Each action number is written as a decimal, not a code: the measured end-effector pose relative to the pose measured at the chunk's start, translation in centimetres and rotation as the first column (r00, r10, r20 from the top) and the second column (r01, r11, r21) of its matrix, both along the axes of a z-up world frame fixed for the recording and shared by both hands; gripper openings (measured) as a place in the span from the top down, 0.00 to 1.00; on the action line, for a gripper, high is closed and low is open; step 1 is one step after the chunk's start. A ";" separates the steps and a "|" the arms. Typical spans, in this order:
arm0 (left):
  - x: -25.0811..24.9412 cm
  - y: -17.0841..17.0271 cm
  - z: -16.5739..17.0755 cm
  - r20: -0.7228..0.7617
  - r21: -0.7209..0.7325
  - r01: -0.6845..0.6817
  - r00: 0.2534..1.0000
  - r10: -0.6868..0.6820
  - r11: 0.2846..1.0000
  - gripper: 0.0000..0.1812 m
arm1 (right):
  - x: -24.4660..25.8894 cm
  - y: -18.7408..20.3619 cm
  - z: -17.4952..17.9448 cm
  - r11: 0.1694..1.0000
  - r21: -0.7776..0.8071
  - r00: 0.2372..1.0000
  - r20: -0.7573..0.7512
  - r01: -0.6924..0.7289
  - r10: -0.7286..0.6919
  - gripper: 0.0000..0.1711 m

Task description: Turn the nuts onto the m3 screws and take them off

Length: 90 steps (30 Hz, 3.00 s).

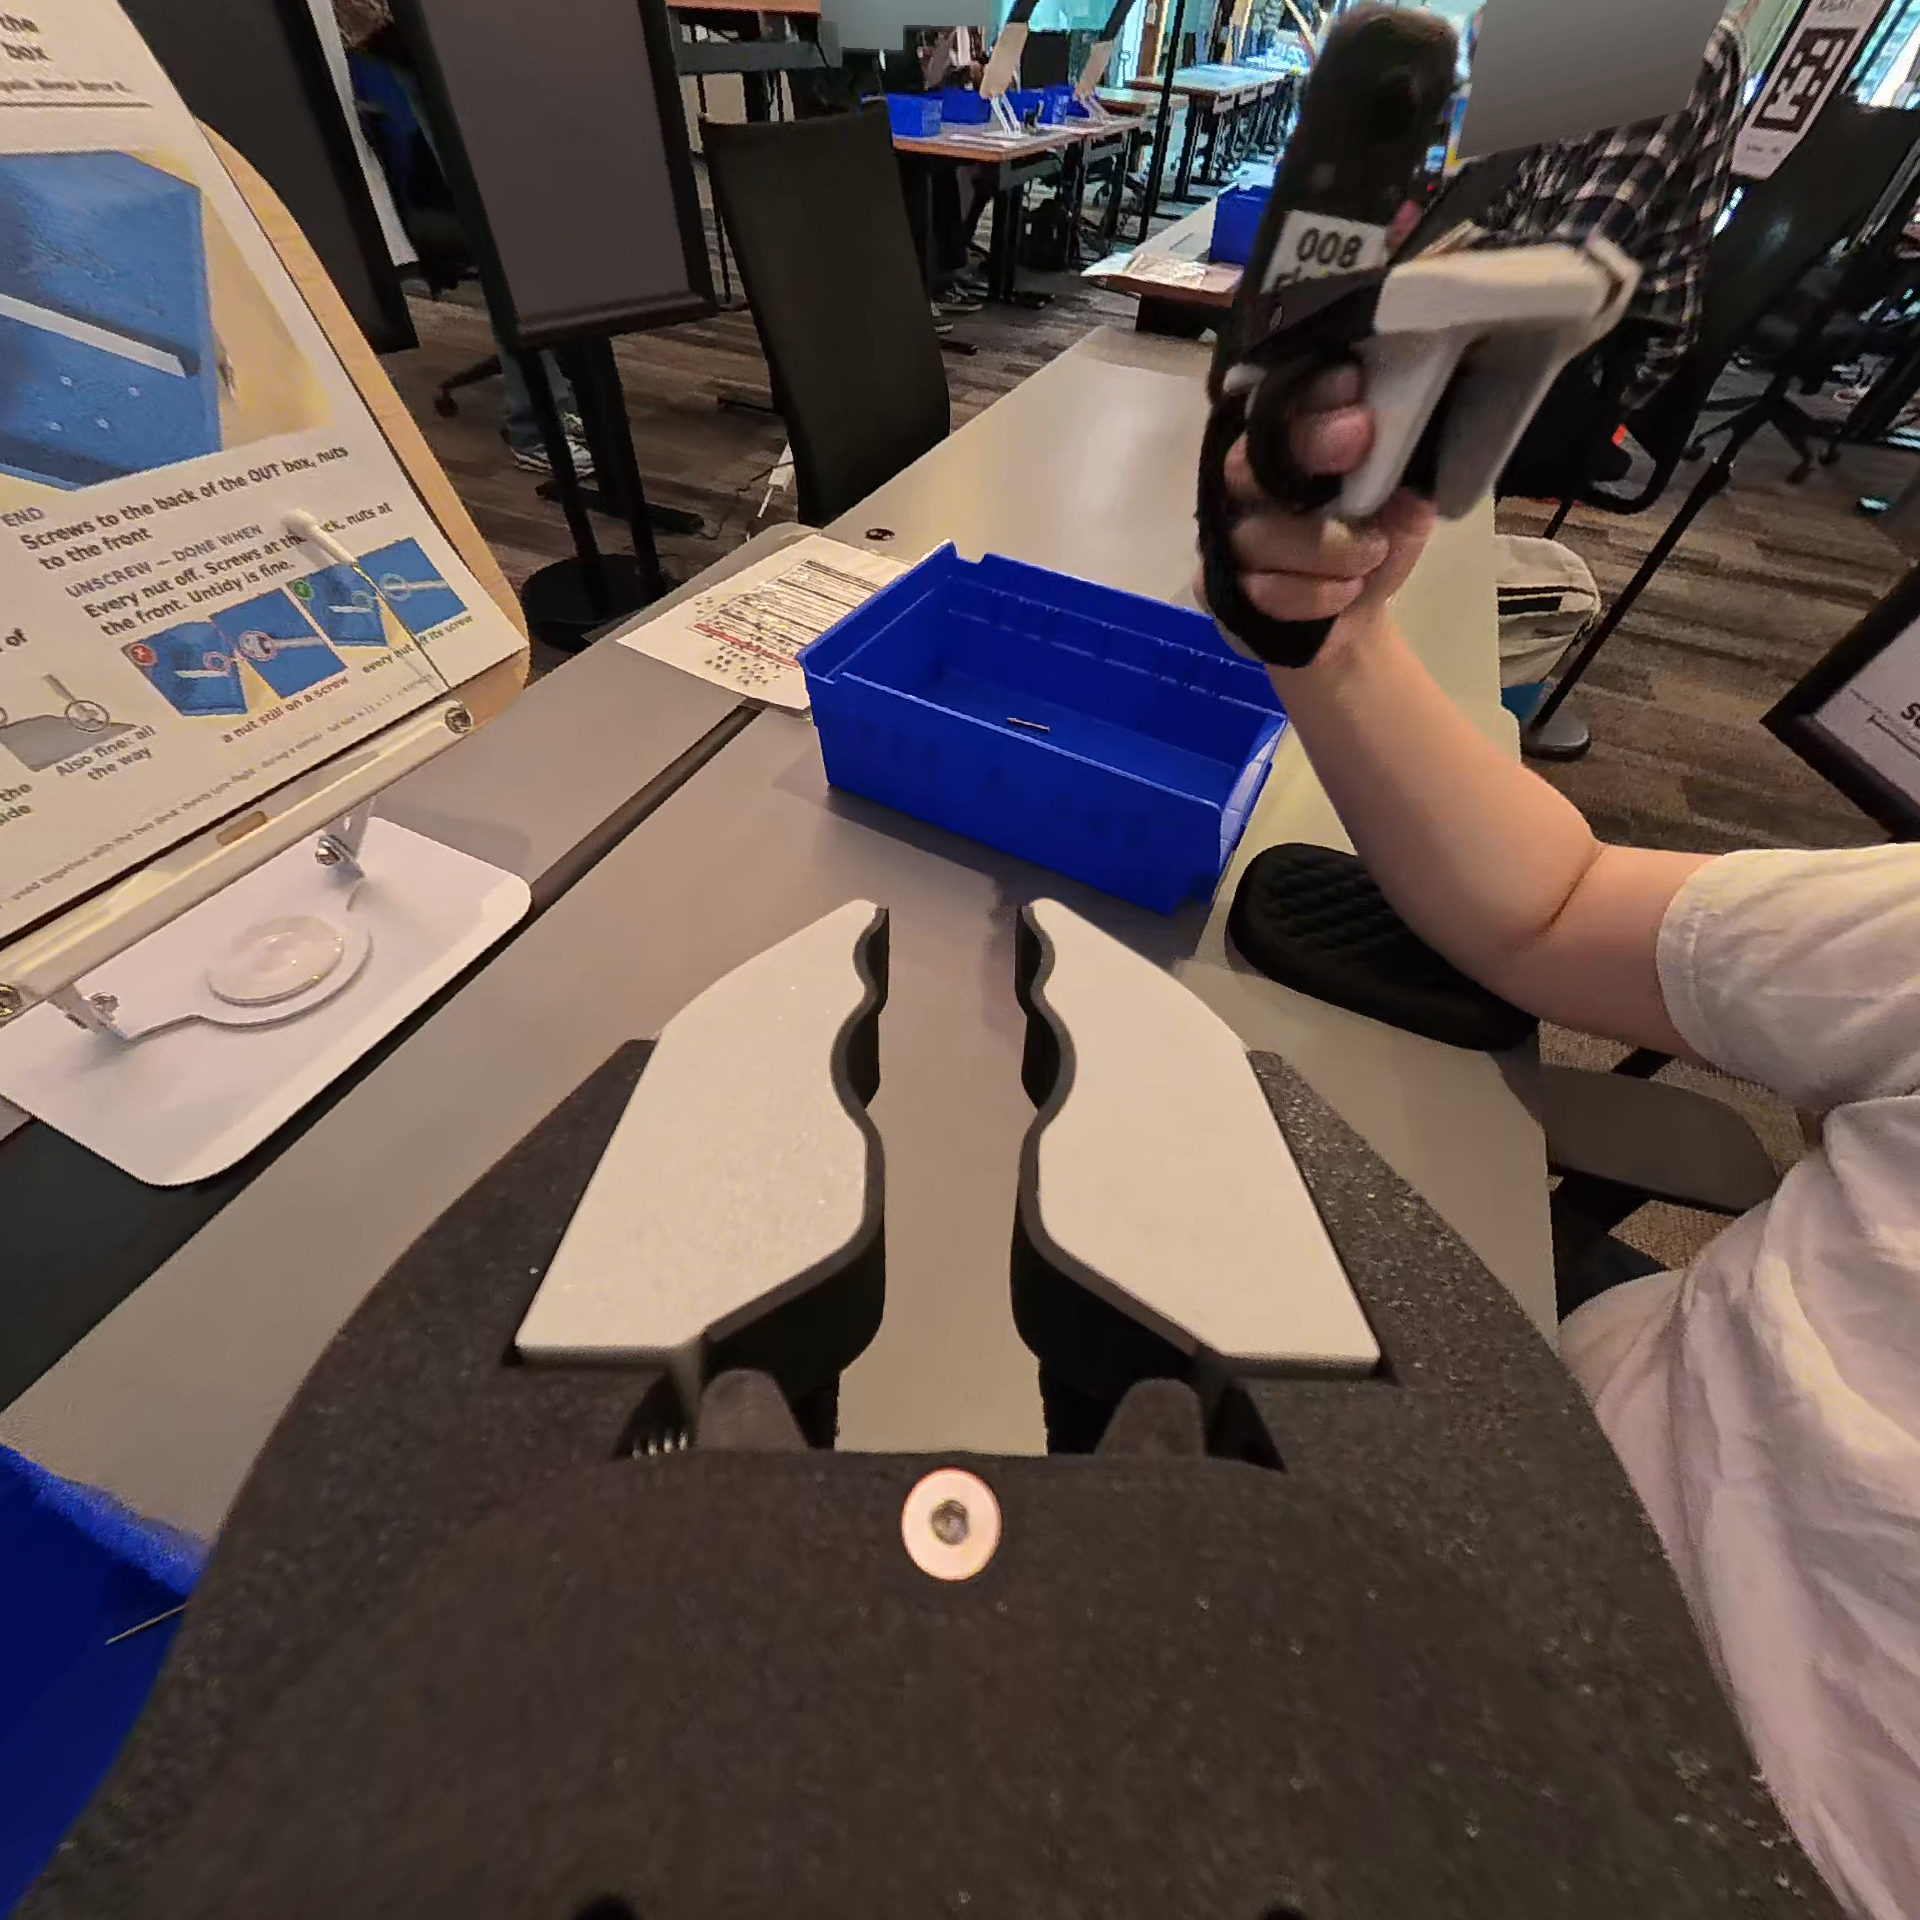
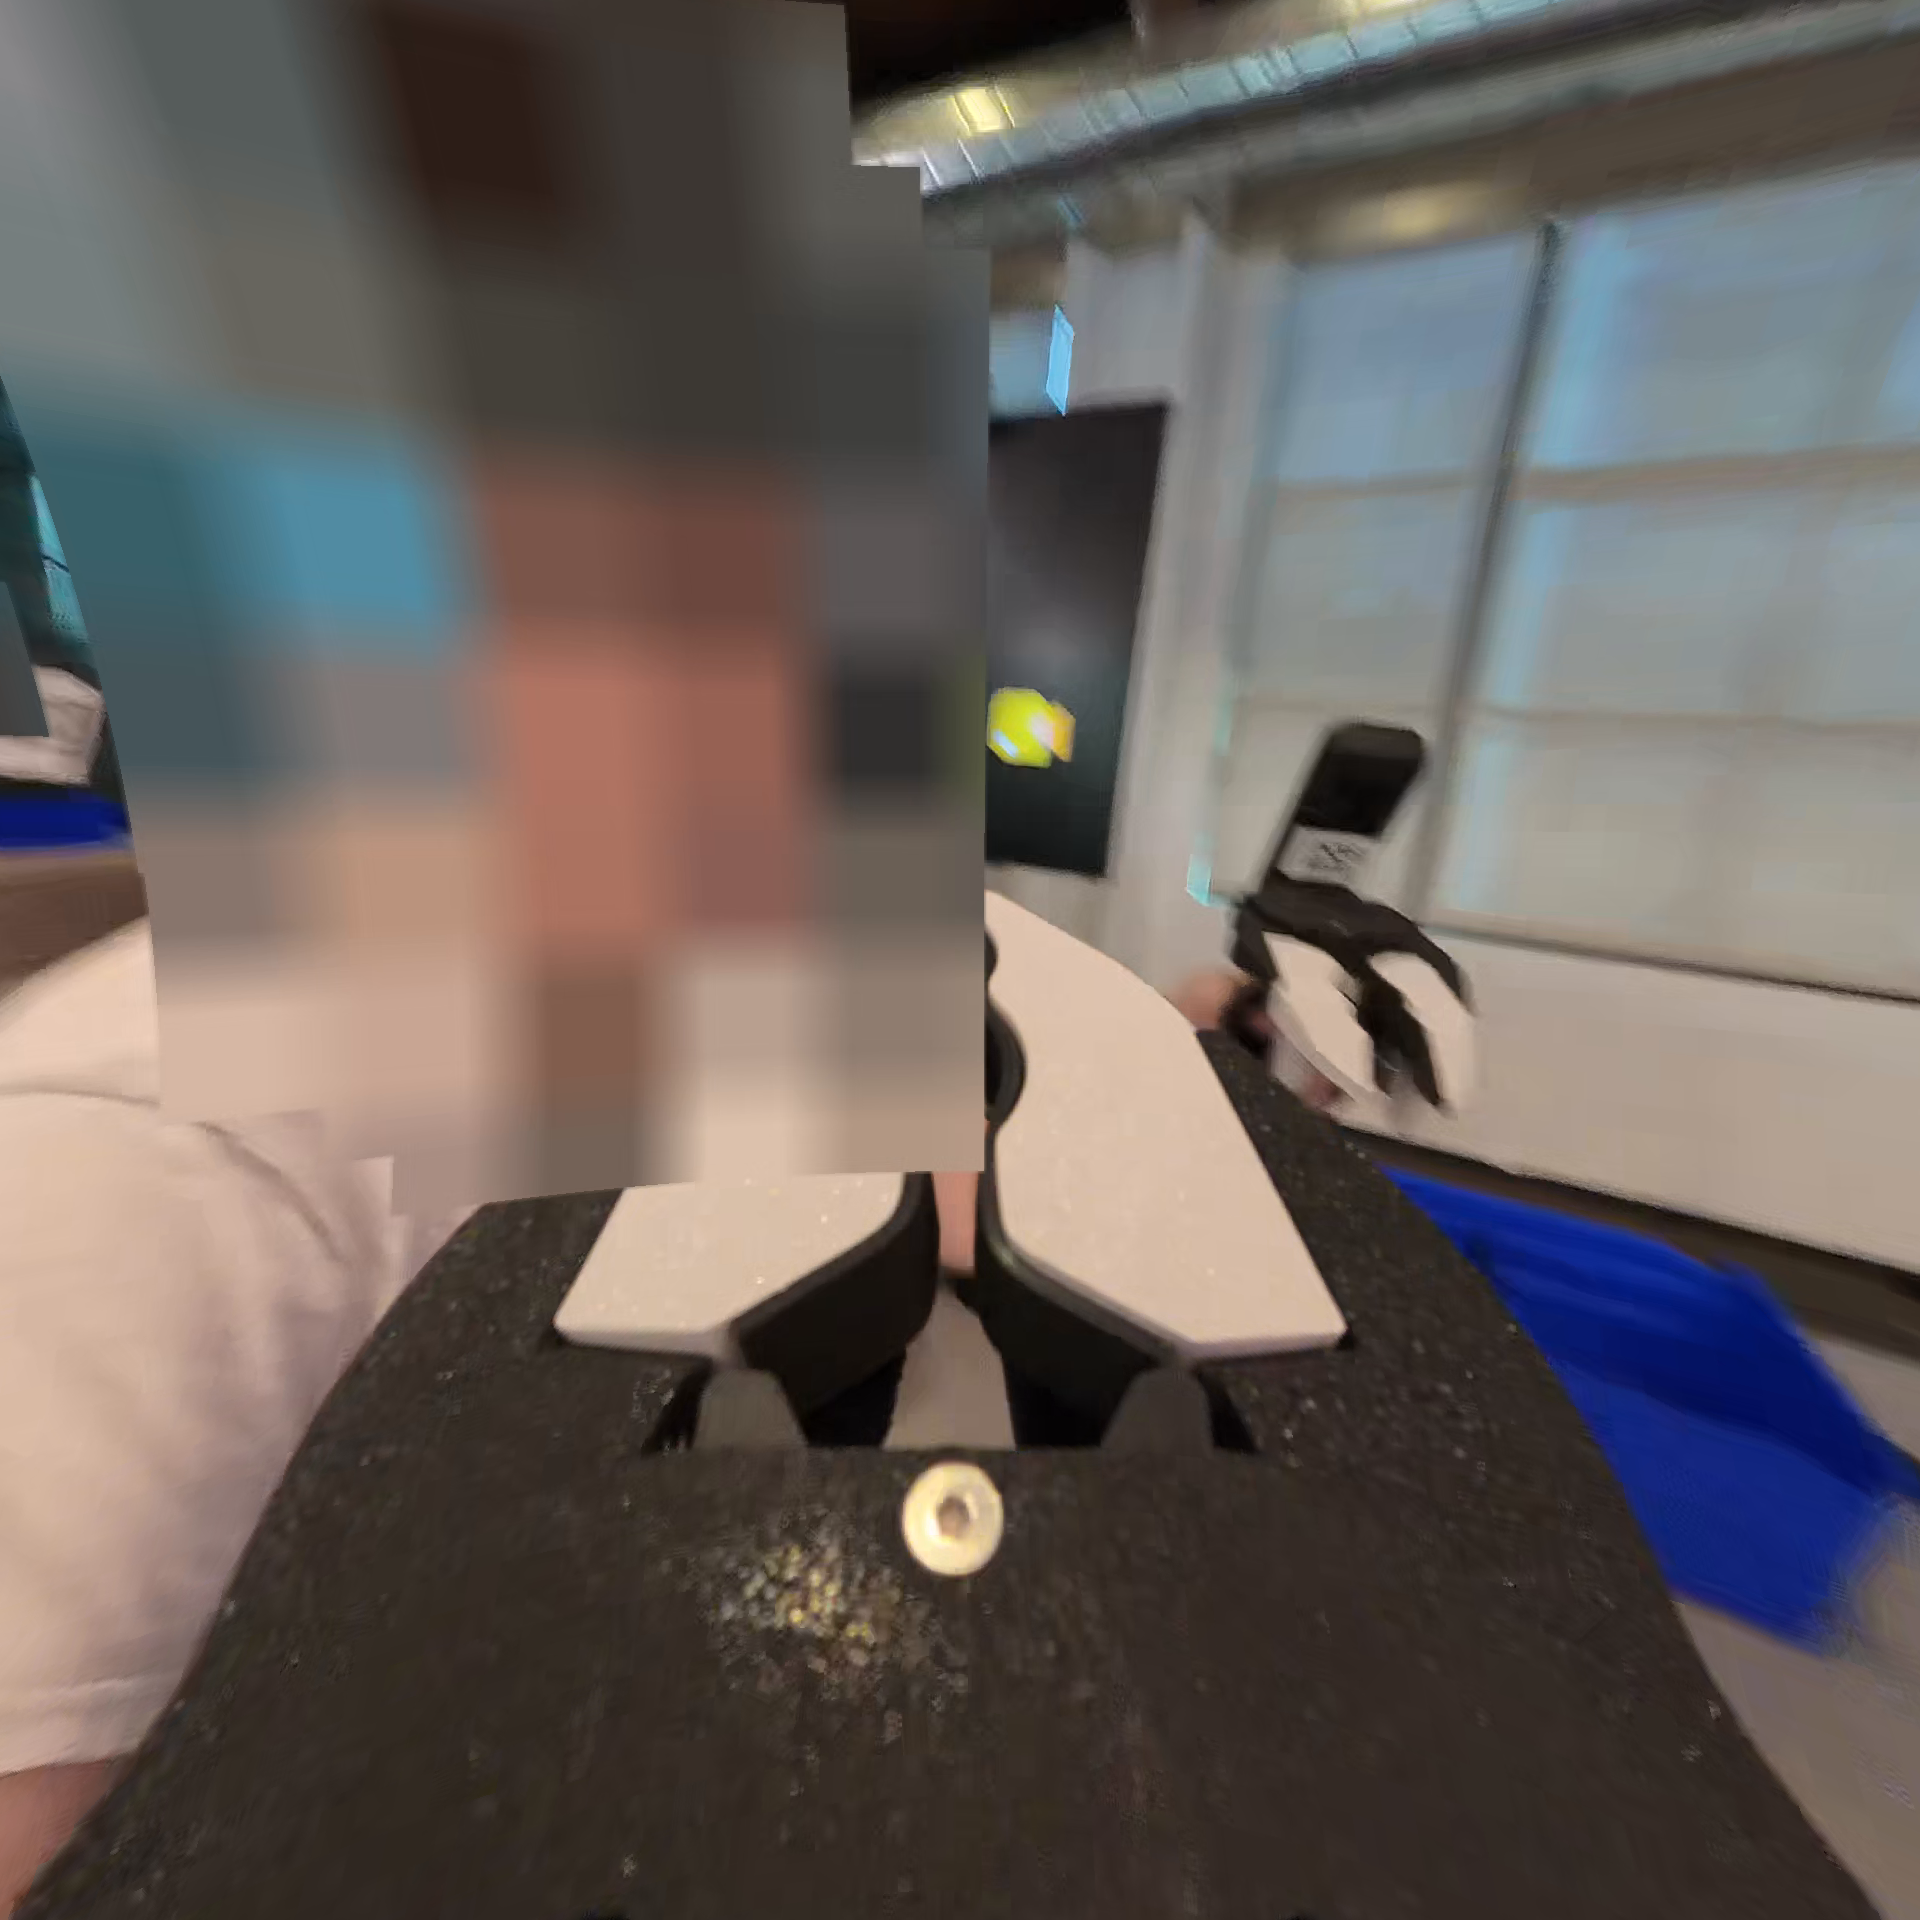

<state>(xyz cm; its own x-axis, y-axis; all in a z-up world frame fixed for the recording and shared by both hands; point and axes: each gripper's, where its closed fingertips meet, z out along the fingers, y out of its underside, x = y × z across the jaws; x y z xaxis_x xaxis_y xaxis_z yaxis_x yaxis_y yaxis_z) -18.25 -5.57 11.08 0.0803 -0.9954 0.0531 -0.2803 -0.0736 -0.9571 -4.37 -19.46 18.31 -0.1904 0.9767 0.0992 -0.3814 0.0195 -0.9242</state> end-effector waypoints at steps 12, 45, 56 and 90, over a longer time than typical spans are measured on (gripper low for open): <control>0.4 -0.4 -0.5 -0.022 -0.006 0.019 1.000 -0.019 1.000 0.88 | 0.9 -0.8 -0.4 0.964 -0.063 0.964 -0.081 -0.258 0.252 1.00; 2.5 -2.3 1.9 0.172 0.126 0.053 0.982 -0.074 0.991 1.00 | -3.4 0.2 -3.3 0.836 -0.224 0.865 -0.093 -0.500 0.493 1.00; -6.3 -11.9 6.4 0.521 0.024 0.897 0.366 -0.771 0.441 1.00 | -4.0 -1.0 -3.6 0.833 -0.205 0.854 -0.034 -0.514 0.519 1.00; -9.1 -12.4 6.8 0.591 0.062 0.972 0.146 -0.793 0.225 1.00 | -4.9 -0.8 -3.9 0.832 -0.220 0.856 -0.029 -0.509 0.516 1.00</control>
